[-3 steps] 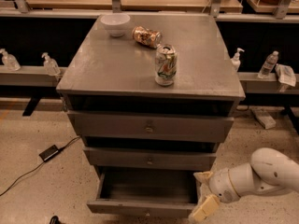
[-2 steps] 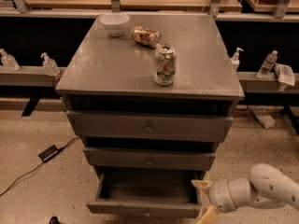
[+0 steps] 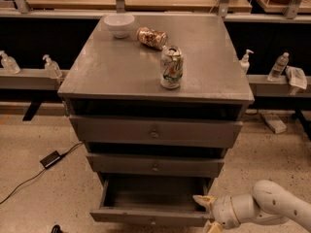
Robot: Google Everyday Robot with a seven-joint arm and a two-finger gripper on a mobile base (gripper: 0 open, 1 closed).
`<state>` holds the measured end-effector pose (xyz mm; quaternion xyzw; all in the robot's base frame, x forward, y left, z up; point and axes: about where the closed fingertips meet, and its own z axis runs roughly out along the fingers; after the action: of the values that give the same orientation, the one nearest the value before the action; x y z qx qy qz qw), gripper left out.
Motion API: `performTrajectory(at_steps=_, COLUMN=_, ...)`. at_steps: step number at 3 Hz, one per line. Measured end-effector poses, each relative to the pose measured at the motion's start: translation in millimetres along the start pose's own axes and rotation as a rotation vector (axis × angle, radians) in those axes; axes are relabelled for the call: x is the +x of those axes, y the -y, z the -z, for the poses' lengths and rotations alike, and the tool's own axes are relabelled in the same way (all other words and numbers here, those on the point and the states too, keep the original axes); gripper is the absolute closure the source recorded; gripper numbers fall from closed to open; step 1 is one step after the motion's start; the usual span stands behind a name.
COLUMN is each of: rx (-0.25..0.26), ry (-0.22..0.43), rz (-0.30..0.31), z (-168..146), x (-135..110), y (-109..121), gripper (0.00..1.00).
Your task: Close bottom drawer
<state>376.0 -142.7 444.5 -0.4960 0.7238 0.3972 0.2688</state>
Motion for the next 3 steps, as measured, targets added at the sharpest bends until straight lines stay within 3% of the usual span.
performTrajectory(at_steps=1, rx=-0.031, ry=-0.015, rz=0.025, z=-35, x=27, y=10, gripper=0.00)
performTrajectory(at_steps=3, rx=-0.094, ry=-0.055, rz=0.193, z=-117, x=110, y=30, gripper=0.00)
